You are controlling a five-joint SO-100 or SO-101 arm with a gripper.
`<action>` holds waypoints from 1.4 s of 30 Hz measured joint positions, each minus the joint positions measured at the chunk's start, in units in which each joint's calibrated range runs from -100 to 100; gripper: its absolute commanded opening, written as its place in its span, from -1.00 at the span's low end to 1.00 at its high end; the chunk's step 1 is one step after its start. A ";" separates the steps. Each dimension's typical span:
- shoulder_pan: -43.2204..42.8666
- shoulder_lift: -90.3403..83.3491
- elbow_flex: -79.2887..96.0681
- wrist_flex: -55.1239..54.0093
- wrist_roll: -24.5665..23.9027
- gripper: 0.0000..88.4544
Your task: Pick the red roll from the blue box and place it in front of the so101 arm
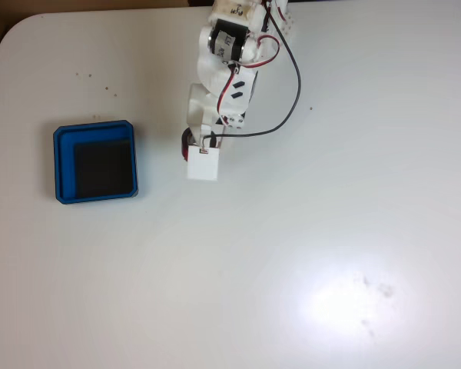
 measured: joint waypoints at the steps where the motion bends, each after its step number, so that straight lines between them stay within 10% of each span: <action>1: -1.19 0.00 0.00 2.13 -0.08 -0.99; 17: -21.08 -9.14 24.13 3.69 -0.33 -0.99; 26: -22.17 -10.33 38.57 -17.08 -0.33 -0.99; 42: -22.17 -10.41 41.70 -18.47 -0.08 -0.98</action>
